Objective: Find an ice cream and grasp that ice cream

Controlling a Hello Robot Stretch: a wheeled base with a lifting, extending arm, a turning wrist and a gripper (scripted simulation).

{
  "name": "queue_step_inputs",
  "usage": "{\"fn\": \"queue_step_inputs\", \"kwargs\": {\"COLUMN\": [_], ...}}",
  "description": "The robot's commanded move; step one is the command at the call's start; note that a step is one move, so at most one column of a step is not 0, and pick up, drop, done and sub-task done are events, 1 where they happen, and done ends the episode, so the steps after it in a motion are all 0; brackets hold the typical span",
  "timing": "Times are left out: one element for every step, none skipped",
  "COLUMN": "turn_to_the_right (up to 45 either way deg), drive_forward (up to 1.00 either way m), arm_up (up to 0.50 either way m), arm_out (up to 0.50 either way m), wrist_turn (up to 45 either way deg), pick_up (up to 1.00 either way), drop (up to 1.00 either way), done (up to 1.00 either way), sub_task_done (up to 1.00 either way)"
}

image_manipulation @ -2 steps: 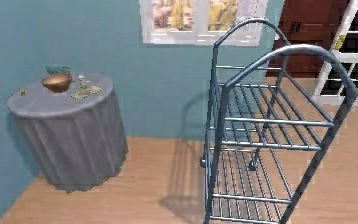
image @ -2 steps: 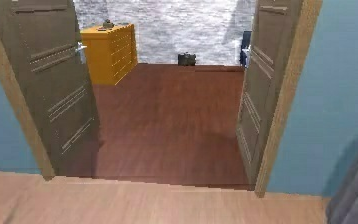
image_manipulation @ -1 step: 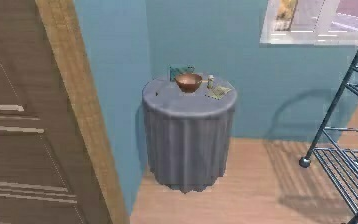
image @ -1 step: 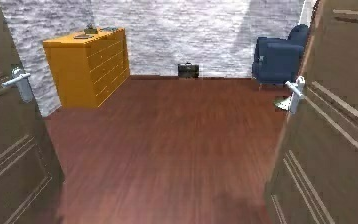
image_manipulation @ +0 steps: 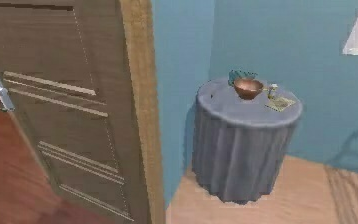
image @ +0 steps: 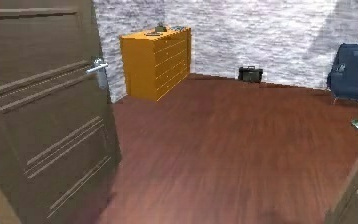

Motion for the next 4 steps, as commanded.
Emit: {"fn": "queue_step_inputs", "kwargs": {"turn_to_the_right": [0.0, -3.0, 0.0, -18.0], "drive_forward": [1.00, 0.00, 0.55, 0.00], "arm_up": [0.00, 0.00, 0.00, 0.00], "arm_out": [0.00, 0.00, 0.00, 0.00], "wrist_turn": [0.0, 0.0, 0.0, 0.0], "pick_up": [0.00, 0.00, 0.00, 0.00], "drop": [0.00, 0.00, 0.00, 0.00], "done": [0.00, 0.00, 0.00, 0.00], "sub_task_done": [0.00, 0.00, 0.00, 0.00]}}
